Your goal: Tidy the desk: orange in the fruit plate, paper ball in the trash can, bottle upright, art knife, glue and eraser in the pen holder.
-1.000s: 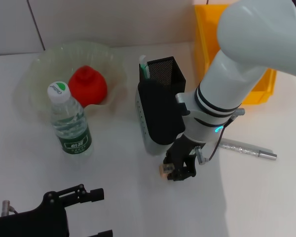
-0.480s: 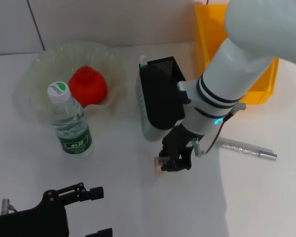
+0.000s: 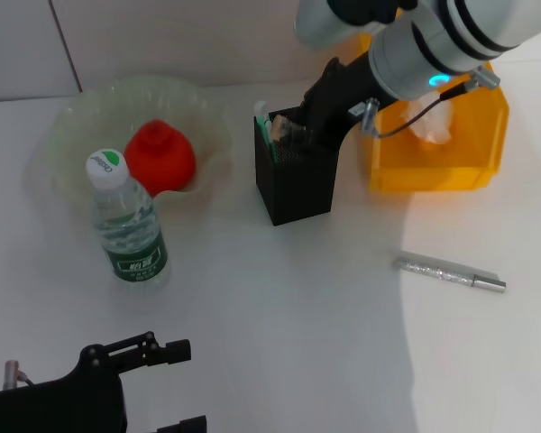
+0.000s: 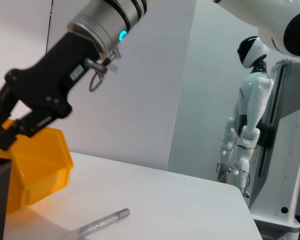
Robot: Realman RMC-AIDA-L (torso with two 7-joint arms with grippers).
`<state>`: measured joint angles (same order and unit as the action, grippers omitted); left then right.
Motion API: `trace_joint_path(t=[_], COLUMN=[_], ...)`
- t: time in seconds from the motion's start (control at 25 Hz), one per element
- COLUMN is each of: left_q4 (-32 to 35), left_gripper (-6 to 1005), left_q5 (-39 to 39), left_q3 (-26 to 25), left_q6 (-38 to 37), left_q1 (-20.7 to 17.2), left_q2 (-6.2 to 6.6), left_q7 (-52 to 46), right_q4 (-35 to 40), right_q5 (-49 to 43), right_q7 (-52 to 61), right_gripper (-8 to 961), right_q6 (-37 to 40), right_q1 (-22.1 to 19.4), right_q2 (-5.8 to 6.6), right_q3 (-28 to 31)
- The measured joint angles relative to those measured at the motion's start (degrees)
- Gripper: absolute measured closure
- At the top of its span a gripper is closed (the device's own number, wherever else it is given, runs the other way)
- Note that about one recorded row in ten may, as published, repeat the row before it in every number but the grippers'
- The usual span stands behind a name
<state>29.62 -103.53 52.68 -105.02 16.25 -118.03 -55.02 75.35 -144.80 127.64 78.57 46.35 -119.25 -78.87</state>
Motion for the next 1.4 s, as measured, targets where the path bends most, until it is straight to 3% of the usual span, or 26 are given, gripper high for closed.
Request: trace_joint_path(t=[0.28, 0.96, 1.0, 1.16, 1.4], left_q4=[0.0, 0.0, 0.0, 0.0, 0.0], left_gripper=[216, 217, 217, 217, 217], left_q5=[0.0, -0.5, -0.5, -0.5, -0.5], left_q3=[0.2, 0.2, 0.2, 0.2, 0.0], left_q6=[0.0, -0.1, -0.1, -0.2, -0.1], left_q1=[0.3, 0.5, 0.5, 0.4, 0.4], left_q2=[0.08, 0.03, 0.03, 0.05, 0.0], left_q7=[-0.1, -0.4, -0.4, -0.5, -0.5], right_q4=[-1.0, -5.3, -4.6, 1.1, 12.4], right_q5=[-3.7, -5.8, -5.8, -5.8, -5.8], right_q7=[2.2, 5.2, 5.6, 8.1, 10.9], right_gripper=[629, 554, 514, 353, 355], right_q6=[-5.6, -10.0, -9.9, -5.2, 9.4], right_q1=[0.3, 0.3, 0.1, -0.6, -1.6], right_q2=[-0.14, -0.29, -0.28, -0.08, -0.02], right_q3=[-2.1, -4.3, -4.3, -3.0, 1.8])
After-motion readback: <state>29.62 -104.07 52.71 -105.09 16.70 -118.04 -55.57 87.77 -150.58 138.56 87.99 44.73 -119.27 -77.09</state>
